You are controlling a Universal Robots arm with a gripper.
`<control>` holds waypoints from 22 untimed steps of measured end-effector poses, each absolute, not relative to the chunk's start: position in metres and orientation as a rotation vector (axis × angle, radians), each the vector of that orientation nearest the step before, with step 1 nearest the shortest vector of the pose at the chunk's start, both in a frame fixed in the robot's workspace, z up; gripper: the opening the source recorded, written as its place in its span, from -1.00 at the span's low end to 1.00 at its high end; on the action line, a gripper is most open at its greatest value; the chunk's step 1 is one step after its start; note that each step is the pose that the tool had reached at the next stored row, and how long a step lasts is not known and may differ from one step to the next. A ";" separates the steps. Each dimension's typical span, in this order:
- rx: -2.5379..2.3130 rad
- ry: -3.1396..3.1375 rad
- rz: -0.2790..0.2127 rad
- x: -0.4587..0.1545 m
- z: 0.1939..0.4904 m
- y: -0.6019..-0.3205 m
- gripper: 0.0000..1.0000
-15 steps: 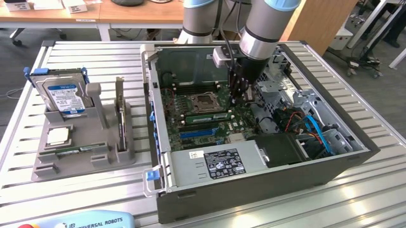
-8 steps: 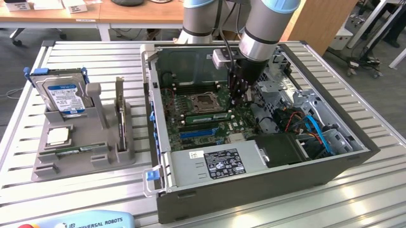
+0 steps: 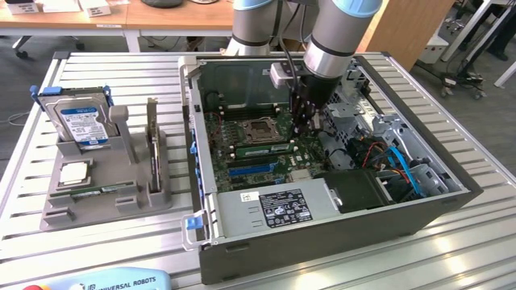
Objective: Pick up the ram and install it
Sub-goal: 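Press down the ram until it locks into place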
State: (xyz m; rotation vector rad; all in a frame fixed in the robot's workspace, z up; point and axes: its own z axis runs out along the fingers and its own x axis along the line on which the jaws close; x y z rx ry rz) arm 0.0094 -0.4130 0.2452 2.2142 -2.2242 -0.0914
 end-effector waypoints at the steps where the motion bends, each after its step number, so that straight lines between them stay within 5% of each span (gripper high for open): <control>1: 2.214 -2.224 -0.091 0.009 0.245 -0.413 -0.80; 22: 2.214 -2.224 -0.091 0.009 0.241 -0.416 -0.80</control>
